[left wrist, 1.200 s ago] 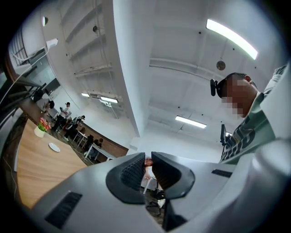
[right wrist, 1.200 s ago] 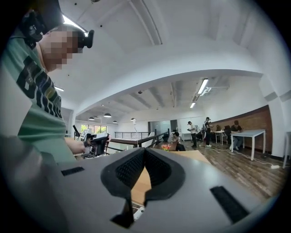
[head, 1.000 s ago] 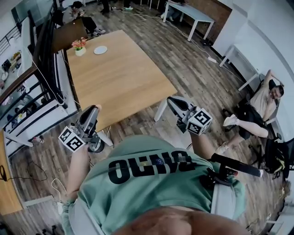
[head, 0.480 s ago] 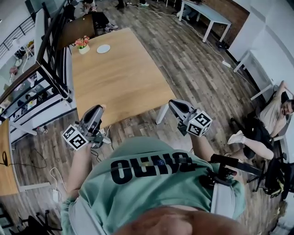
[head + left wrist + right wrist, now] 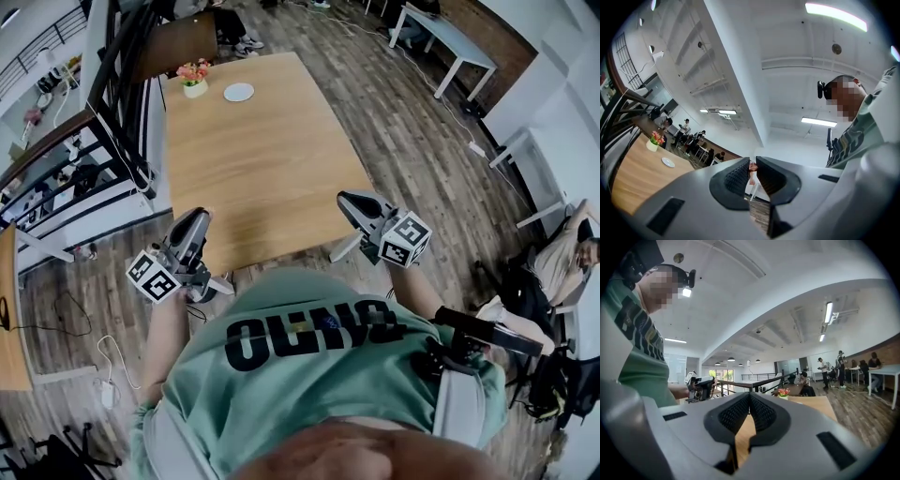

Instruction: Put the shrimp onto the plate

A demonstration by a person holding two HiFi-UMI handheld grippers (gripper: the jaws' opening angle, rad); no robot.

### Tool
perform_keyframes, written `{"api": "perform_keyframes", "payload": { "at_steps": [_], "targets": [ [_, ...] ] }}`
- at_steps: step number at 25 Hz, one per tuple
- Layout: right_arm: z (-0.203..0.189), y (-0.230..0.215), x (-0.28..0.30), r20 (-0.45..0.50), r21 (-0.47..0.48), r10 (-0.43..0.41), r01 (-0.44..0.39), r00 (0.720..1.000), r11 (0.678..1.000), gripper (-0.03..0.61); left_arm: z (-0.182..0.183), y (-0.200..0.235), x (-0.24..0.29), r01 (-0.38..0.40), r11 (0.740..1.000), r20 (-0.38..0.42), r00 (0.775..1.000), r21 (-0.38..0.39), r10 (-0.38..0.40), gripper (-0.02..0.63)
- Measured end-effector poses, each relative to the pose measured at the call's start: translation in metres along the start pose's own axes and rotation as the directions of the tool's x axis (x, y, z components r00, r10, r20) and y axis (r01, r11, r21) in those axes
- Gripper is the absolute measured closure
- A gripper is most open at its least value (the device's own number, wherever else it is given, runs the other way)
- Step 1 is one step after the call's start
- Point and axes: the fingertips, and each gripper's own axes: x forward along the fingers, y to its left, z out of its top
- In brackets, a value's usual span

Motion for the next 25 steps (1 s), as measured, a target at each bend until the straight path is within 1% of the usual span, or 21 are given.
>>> {"api": "perform_keyframes", "payload": {
  "at_steps": [3,7,9,13,17,20,22,24,25],
  "targets": [
    [0.015,0.000,0.047,-0.018,-0.054,0.017,-0.018,1.000,0.998,0.571,0.028,0.038,-0.012,0.007,1.000,0.025,1.000,0.022,-0.008,0.566],
    [0.033,-0.005,0.105,-0.063,-0.068,0.026,-0.030,0.998,0.997,0.571,0.056,0.082,-0.027,0.000,1.000,0.064,0.998,0.014,0.000,0.566],
    [0.034,-0.004,0.132,-0.099,-0.075,0.066,-0.074,0.993,0.994,0.571,0.061,0.099,-0.032,-0.015,1.000,0.073,0.997,0.000,0.014,0.566],
    [0.034,-0.004,0.182,-0.159,-0.084,0.169,-0.184,0.973,0.979,0.571,0.060,0.126,-0.042,-0.074,0.997,0.102,0.992,-0.028,0.076,0.566],
    [0.035,-0.013,0.226,-0.170,-0.079,0.262,-0.278,0.950,0.957,0.571,0.058,0.143,-0.059,-0.163,0.986,0.124,0.979,-0.026,0.165,0.566],
    [0.026,-0.027,0.250,-0.169,-0.054,0.338,-0.352,0.926,0.935,0.571,0.056,0.150,-0.071,-0.256,0.966,0.124,0.958,-0.020,0.257,0.566],
    [0.023,-0.046,0.264,-0.160,-0.039,0.390,-0.401,0.907,0.915,0.571,0.055,0.155,-0.063,-0.318,0.948,0.128,0.940,-0.003,0.316,0.566],
    [0.018,-0.073,0.278,-0.140,-0.031,0.454,-0.462,0.880,0.886,0.571,0.056,0.163,-0.046,-0.386,0.922,0.138,0.915,0.029,0.379,0.566],
    [0.011,-0.084,0.288,-0.127,-0.023,0.495,-0.502,0.859,0.865,0.571,0.058,0.167,-0.039,-0.433,0.900,0.148,0.894,0.046,0.423,0.566]
  ]
}}
